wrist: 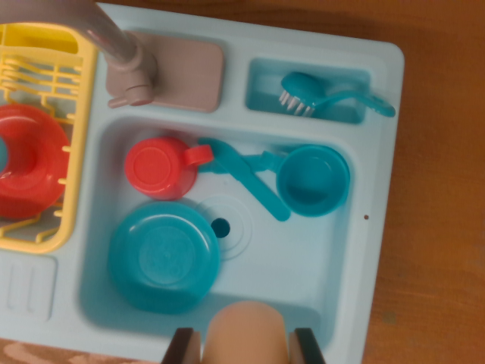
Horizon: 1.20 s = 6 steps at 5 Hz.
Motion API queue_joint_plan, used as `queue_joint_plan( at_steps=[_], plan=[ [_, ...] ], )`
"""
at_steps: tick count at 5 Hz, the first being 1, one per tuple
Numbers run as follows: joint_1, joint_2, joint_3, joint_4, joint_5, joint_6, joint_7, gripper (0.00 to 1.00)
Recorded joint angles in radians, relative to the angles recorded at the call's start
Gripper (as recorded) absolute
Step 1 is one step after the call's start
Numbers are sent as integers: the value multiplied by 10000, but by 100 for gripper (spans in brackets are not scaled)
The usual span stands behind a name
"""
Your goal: Pick detergent from the sink
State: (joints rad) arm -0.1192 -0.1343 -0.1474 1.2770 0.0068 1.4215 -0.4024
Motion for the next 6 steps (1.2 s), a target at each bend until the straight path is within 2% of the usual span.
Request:
queue_joint_plan(
  at_steps=[6],
  plan=[
    [3, -125, 2, 286, -28, 409, 29, 100]
  ],
)
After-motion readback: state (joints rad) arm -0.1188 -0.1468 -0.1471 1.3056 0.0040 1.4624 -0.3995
